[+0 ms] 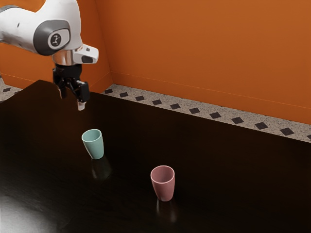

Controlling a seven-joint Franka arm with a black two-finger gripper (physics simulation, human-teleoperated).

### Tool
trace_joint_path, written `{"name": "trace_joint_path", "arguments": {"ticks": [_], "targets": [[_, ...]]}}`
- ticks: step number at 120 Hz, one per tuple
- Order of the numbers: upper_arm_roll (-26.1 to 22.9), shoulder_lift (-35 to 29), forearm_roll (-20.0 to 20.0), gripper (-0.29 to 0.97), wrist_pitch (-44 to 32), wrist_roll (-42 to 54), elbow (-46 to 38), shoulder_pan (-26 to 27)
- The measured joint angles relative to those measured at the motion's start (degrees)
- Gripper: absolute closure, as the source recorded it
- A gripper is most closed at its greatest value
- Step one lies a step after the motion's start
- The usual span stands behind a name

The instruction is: Place the left cup onto the right cup

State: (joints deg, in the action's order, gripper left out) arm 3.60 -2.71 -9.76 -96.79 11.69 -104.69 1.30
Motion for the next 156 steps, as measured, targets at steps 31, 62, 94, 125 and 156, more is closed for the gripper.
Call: {"name": "trace_joint_path", "arguments": {"ticks": [31,62,94,125,156], "targets": [[0.1,4.6,0.5,0.00,-2.6,-0.1,0.0,0.2],[0.3,6.2,5.9,0.00,-7.4,-1.6,-3.0,-1.8],[0.4,7.0,7.9,0.00,-12.0,-3.6,-6.5,-3.1],[0.4,9.4,8.7,0.00,-16.6,-5.8,-8.1,-3.4],[0.4,12.3,9.9,0.00,-21.0,-7.3,-8.0,-4.4]]}}
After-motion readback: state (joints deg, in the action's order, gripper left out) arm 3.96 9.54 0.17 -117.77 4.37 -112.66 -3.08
